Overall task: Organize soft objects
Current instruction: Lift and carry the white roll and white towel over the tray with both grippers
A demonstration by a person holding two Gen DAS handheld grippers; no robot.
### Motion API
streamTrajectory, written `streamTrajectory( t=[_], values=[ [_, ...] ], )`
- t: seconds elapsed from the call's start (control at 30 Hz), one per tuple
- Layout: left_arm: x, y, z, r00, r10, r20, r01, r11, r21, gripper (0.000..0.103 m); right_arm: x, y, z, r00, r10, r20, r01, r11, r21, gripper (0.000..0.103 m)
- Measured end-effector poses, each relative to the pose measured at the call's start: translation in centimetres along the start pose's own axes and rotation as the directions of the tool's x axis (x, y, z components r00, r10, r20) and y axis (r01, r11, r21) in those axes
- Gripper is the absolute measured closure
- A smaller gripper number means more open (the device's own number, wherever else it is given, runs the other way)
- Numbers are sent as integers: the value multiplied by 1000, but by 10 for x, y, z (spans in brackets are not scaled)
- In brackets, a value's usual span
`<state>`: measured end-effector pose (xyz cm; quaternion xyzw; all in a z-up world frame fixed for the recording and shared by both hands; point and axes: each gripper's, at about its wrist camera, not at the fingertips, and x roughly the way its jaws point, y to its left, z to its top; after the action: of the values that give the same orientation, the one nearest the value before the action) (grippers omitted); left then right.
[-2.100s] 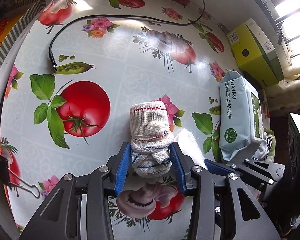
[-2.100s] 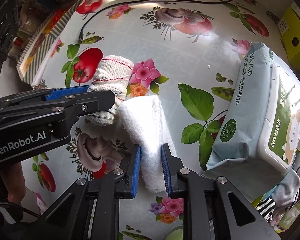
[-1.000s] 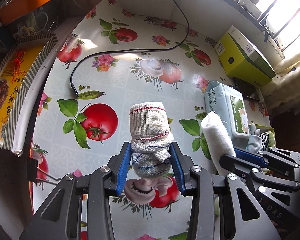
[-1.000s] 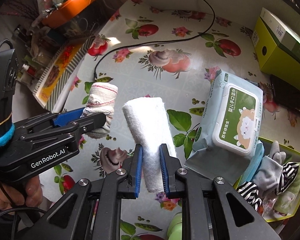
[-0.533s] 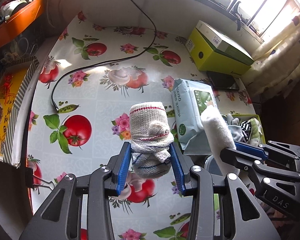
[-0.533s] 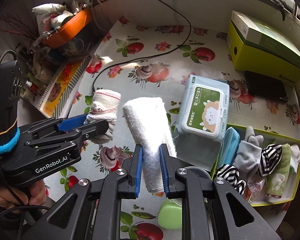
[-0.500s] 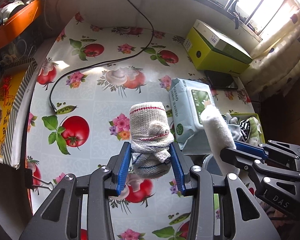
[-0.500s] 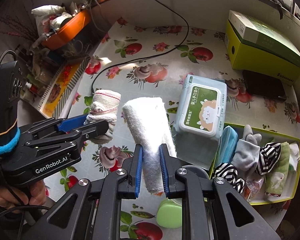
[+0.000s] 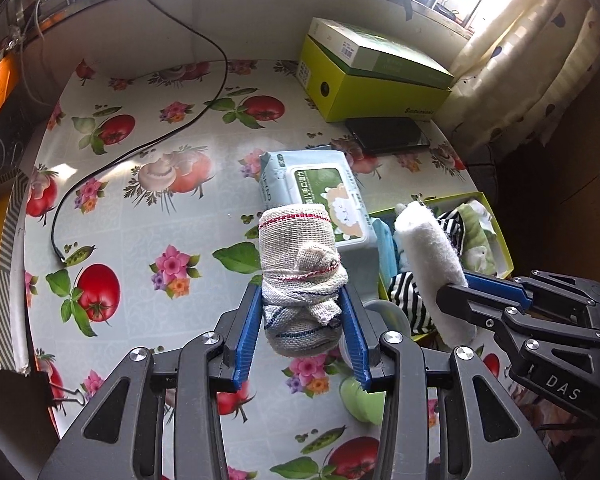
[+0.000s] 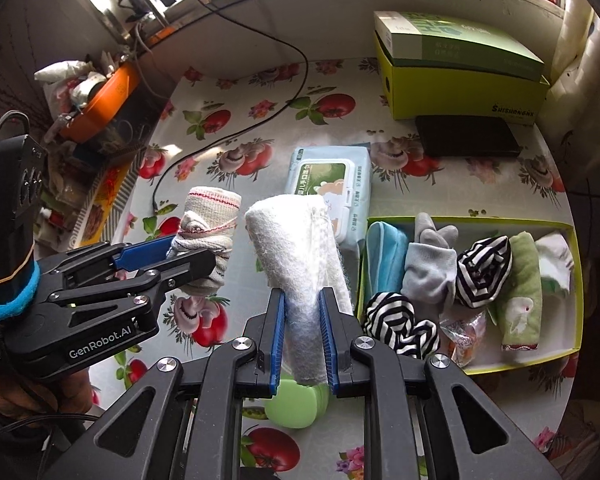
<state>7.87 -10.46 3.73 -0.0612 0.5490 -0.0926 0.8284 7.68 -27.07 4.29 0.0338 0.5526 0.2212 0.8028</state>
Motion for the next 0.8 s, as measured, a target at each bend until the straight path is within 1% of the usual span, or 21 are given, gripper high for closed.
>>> streamTrajectory(
  t=[0.47,0.8],
  values=[
    [18,-44,13,999,-37,-39,41,995,96,62,-11,-46,-10,1000,-21,18,19,994,104,87],
    [35,-83,22,995,-61,-73,73,982,174,62,-19,-88,-21,998,-51,30,44,979,197,87]
  ],
)
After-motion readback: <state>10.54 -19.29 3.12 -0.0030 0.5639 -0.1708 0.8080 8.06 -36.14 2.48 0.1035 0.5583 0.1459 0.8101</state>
